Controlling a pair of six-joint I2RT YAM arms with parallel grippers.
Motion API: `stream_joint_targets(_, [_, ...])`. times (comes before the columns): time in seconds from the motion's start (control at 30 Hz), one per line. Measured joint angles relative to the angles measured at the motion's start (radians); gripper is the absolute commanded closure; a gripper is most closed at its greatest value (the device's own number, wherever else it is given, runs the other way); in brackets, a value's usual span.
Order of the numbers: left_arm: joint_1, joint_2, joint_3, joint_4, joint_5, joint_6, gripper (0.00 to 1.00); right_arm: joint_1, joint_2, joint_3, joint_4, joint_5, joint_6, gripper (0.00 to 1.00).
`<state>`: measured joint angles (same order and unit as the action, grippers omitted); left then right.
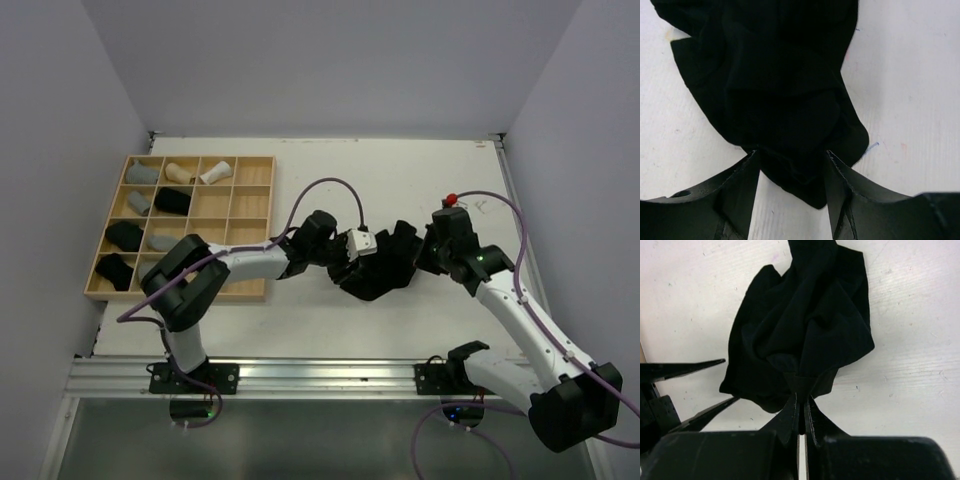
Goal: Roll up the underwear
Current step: Flatten the underwear
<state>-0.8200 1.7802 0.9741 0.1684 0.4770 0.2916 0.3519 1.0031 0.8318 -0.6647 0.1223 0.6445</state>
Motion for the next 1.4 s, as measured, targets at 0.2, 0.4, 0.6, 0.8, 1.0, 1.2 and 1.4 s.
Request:
stream_joint_targets(0.2, [0.000,0.129,0.118,0.011,-0.013,-0.063,0.77,0.000,-0.019,-0.002,-0.040,0.001,0.005,1.00])
stream_joint_targets(0.4, [0.047,0.174,0.143,0.021,0.025,-0.195,1.00,0.000,-0.049,-0.002,-0.084,0.019,0.007,1.00])
stream_joint_targets(0.6, [0.261,0.109,0.099,0.103,0.069,-0.378,0.96,0.000,-0.047,-0.014,-0.098,0.018,0.007,1.00])
stream_joint_targets(0.8, [0.323,0.129,0.147,0.069,0.045,-0.451,0.47,0.000,-0.022,-0.038,-0.098,0.016,0.010,1.00])
stream_joint_targets(1.0, [0.316,0.062,0.116,-0.041,0.106,-0.383,0.51,0.000,0.010,-0.038,-0.084,0.013,0.010,1.00])
stream_joint_targets(1.2, [0.312,0.021,0.074,-0.169,0.190,-0.350,0.48,0.000,0.018,-0.038,-0.080,0.014,0.011,1.00])
stream_joint_targets(1.4, [0.267,0.014,0.020,-0.233,0.215,-0.351,0.46,0.000,0.032,-0.038,-0.074,0.013,0.011,1.00])
